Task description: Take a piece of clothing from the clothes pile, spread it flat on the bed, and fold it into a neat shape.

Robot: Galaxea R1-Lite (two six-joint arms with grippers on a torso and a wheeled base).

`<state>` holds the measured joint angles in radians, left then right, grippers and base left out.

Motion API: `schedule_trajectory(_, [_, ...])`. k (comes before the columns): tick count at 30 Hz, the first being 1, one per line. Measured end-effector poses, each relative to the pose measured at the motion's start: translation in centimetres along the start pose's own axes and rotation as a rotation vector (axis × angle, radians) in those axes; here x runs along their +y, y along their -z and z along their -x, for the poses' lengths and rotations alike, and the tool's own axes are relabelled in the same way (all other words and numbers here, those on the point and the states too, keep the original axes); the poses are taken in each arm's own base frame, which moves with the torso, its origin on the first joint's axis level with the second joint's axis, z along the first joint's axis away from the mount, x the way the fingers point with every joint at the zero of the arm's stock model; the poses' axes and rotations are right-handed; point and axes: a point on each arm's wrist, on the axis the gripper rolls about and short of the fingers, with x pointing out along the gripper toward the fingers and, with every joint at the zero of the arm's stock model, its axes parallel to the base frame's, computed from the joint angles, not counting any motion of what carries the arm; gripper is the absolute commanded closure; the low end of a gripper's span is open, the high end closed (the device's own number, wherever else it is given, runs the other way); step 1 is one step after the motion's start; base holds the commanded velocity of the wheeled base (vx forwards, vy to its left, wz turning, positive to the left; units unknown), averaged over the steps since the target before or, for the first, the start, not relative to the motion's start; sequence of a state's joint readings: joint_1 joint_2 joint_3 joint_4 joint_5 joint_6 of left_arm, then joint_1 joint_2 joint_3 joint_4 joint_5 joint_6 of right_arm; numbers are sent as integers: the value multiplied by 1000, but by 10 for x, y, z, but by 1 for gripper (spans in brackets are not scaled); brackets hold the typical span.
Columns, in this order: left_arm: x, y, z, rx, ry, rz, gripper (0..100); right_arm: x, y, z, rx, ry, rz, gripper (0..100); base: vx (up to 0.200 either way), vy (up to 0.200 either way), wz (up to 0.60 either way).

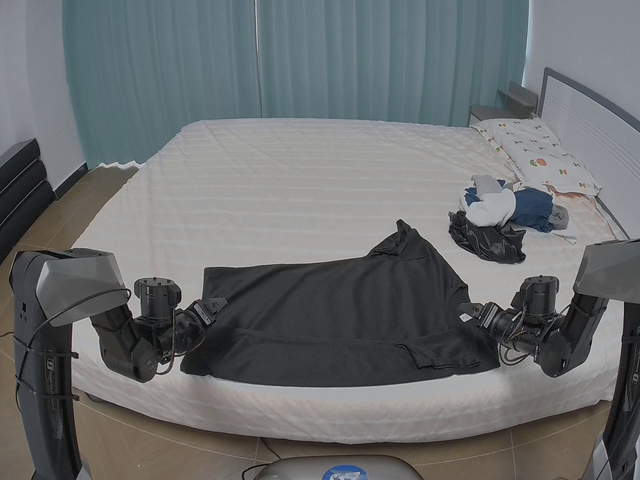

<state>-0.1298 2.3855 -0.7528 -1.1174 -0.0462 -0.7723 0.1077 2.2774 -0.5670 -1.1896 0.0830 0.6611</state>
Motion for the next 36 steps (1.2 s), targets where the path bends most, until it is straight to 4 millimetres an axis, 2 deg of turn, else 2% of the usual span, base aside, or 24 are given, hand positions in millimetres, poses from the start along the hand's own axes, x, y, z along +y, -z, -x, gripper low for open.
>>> schedule_trajectory(1, [1,1,-1,2,-2,-3,0,0,0,0,0,1,0,0,0,0,0])
schedule_trajectory(2, [2,2,-1,4,-4,-4,100,0,0,0,0,1,1,0,0,0,0])
schedule_trajectory(9, [6,6,-5,13,-20,-24,100,-1,-1,0,-5,2,11,0,0,0,0])
schedule_trajectory(17, [9,6,-6,-91,-80,-66,100,-5,-1,-2,2,19,42,0,0,0,0])
schedule_trajectory(36, [15,12,-2,-106,-142,-37,100,-10,11,-32,50,30,86,0,0,0,0])
